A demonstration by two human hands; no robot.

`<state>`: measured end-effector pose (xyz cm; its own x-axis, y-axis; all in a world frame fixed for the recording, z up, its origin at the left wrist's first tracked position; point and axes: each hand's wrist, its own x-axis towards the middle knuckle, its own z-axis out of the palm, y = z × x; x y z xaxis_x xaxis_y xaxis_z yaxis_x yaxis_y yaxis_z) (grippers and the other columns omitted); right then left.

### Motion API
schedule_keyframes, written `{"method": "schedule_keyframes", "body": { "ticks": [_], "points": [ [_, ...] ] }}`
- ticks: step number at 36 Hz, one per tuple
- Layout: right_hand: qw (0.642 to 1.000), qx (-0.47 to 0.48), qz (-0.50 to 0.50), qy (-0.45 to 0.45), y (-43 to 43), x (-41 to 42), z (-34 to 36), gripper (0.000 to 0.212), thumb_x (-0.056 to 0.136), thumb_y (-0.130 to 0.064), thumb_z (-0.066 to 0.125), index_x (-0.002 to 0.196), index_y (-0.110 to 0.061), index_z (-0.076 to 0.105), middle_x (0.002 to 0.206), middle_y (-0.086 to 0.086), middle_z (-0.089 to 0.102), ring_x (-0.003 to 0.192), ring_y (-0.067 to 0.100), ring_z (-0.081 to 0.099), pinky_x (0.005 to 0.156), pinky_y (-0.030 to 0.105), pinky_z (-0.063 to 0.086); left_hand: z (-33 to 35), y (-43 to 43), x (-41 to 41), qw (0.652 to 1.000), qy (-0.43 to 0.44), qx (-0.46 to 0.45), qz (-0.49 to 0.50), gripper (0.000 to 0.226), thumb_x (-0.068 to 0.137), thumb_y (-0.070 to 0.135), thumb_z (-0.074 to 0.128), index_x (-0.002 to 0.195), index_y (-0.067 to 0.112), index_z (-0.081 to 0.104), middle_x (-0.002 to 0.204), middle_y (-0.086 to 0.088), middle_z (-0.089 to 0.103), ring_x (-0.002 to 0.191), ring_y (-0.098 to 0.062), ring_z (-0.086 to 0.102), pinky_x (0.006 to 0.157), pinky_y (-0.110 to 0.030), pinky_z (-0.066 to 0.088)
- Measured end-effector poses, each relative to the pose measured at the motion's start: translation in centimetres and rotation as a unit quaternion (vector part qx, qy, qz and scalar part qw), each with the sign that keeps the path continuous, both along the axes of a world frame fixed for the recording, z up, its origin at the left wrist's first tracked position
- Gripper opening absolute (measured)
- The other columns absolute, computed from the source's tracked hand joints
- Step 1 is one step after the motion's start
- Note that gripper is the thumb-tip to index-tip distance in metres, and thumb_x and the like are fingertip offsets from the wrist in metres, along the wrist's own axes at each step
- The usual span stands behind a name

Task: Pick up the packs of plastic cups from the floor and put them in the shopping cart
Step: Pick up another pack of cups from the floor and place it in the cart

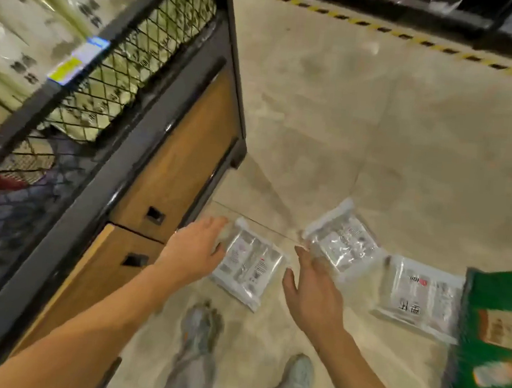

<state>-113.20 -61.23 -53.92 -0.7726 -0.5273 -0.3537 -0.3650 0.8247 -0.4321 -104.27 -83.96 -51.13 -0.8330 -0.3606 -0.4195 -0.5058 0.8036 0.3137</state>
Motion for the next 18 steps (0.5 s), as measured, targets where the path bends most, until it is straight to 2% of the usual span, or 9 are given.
{"method": "schedule_keyframes", "body": {
  "ticks": [2,6,10,12,14,16,18],
  "points": [
    [1.0,0.011,-0.021,-0.017,-0.5,0.4,-4.0,0.052,0.103,-0.039,0.038,0.153,-0.028,0.029,0.125,0.003,0.059,0.109,0.024,0.061,0.075,0.037,0.052,-4.3,-1.3,-0.7,1.0,-0.018,0.015,-0.015,0.054,0.097,0.034,0.049,0.148,0.023,0.036,0.135,-0.005,0.051,0.104,-0.029,0.062,0.085,-0.047,0.053],
    [0.996,0.032,-0.068,-0.051,-1.7,1.4,-13.4,0.052,0.102,-0.041,0.037,0.153,-0.032,0.026,0.119,-0.001,0.057,0.104,0.02,0.06,0.074,0.034,0.053,-12.8,-4.2,-1.5,0.998,-0.023,0.037,-0.048,0.061,0.095,0.028,0.05,0.149,0.033,0.023,0.132,-0.003,0.05,0.111,-0.024,0.058,0.084,-0.046,0.054],
    [0.991,0.026,-0.114,-0.071,-3.4,1.8,-24.0,0.054,0.103,-0.041,0.037,0.155,-0.032,0.025,0.126,-0.001,0.053,0.107,0.02,0.058,0.074,0.033,0.05,-21.8,-6.4,-2.0,0.996,-0.036,0.063,-0.048,0.06,0.097,0.022,0.051,0.153,0.027,0.029,0.14,-0.007,0.049,0.123,-0.027,0.052,0.098,-0.046,0.047],
    [0.985,0.003,-0.146,-0.089,-4.4,2.1,-29.8,0.055,0.103,-0.042,0.038,0.155,-0.033,0.024,0.131,-0.001,0.05,0.11,0.02,0.056,0.077,0.035,0.051,-27.5,-7.5,-2.4,0.996,-0.045,0.048,-0.057,0.062,0.098,0.026,0.05,0.155,0.029,0.025,0.144,-0.006,0.046,0.123,-0.027,0.053,0.1,-0.047,0.046],
    [0.976,-0.027,-0.185,-0.109,-5.3,2.6,-35.4,0.055,0.102,-0.043,0.039,0.154,-0.036,0.024,0.138,0.0,0.045,0.117,0.021,0.053,0.083,0.04,0.053,-33.5,-8.5,-2.8,0.995,-0.064,0.045,-0.067,0.065,0.097,0.033,0.049,0.154,0.036,0.017,0.143,-0.003,0.044,0.116,-0.023,0.056,0.096,-0.045,0.049],
    [0.971,-0.042,-0.205,-0.113,-5.8,3.3,-41.2,0.058,0.1,-0.046,0.04,0.155,-0.038,0.023,0.147,0.003,0.037,0.126,0.024,0.048,0.09,0.041,0.052,-39.6,-9.2,-2.6,0.995,-0.064,0.048,-0.059,0.065,0.099,0.039,0.047,0.154,0.04,0.013,0.142,0.0,0.04,0.106,-0.017,0.058,0.084,-0.036,0.053],
    [0.968,-0.046,-0.219,-0.116,-6.0,4.1,-46.5,0.061,0.098,-0.053,0.04,0.155,-0.042,0.02,0.156,0.006,0.025,0.134,0.026,0.04,0.097,0.043,0.049,-45.3,-9.8,-2.0,0.996,-0.054,0.047,-0.051,0.066,0.1,0.041,0.044,0.155,0.041,0.007,0.145,-0.001,0.031,0.1,-0.015,0.056,0.074,-0.028,0.049]
  ]
}}
